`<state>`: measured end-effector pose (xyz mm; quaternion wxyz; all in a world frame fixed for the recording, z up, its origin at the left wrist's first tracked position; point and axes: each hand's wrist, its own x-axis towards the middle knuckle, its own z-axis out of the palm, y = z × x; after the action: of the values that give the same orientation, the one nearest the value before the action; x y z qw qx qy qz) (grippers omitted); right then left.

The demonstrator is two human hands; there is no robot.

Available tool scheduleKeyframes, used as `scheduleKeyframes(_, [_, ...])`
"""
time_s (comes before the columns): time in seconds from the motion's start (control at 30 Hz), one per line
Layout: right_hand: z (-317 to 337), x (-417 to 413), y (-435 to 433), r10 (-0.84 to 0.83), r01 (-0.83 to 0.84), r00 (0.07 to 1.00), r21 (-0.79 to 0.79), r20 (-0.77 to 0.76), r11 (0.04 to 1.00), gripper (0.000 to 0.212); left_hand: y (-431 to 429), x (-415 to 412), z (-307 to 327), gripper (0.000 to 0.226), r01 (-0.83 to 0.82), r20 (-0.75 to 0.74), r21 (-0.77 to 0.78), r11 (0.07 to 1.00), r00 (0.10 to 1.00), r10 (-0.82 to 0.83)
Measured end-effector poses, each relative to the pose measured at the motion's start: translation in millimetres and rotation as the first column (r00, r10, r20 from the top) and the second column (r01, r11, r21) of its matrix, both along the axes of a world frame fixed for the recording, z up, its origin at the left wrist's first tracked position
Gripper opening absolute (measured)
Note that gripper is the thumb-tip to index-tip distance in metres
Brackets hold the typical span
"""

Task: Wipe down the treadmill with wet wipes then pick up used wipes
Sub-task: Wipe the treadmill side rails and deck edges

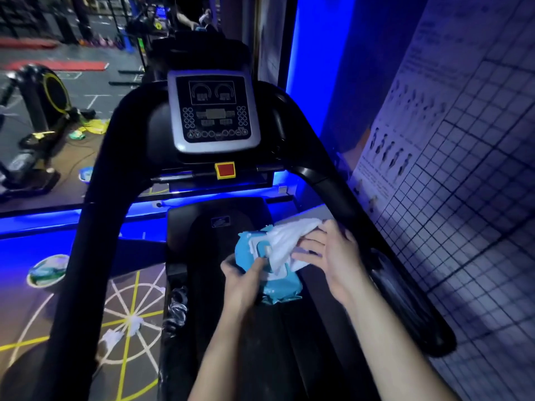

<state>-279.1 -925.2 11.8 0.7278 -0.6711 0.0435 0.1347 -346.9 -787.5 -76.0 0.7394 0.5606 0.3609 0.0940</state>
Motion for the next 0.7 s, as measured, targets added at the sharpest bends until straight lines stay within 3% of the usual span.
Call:
scheduleKeyframes(0.1, [-1.1,2.0,1.7,-0.05,0.053,0.997,0.043,-0.066,0.998,0.033,-5.1,1.2,5.2,0.059,0.034,0.104,0.008,0.999,0.994,-0.035])
scheduleKeyframes(0.2, [-6.4,2.1,0.8,-0.017,0.023,0.995,0.061,-0.098,0.998,0.03,-7.0,2.6,13.1,0.046,0.07,0.172,0.126,0.99,0.981,-0.092])
scheduleKeyframes(0.3, [-21.0,-3.2,-4.3,0.068,-0.069,0.997,-0.02,-0.026,0.997,0.034,-13.5,3.3,13.1,0.047,0.131,0.187,0.24,0.962,0.966,-0.178])
scheduleKeyframes(0.4, [-31.4,-8.8,-15.4,0.098,-0.077,0.984,-0.146,0.147,0.986,0.006,-27.5,5.9,8.4,0.043,0.184,0.168,0.282,0.942,0.957,-0.237])
scheduleKeyframes(0.43, [-34.0,-9.3,-20.4,0.056,-0.032,0.985,-0.146,0.164,0.989,0.006,-32.3,7.4,6.3,0.038,0.197,0.169,0.28,0.939,0.953,-0.25])
scheduleKeyframes(0.57, [-45.1,-12.3,-45.2,-0.093,0.093,0.995,-0.016,0.033,0.996,0.023,-50.4,6.4,4.7,0.027,0.269,0.202,0.228,0.936,0.927,-0.316])
scheduleKeyframes(0.7, [-52.0,-16.6,-57.9,-0.083,0.08,0.987,-0.024,-0.139,0.996,0.017,-70.9,6.0,2.2,0.019,0.36,0.169,0.149,0.921,0.908,-0.383])
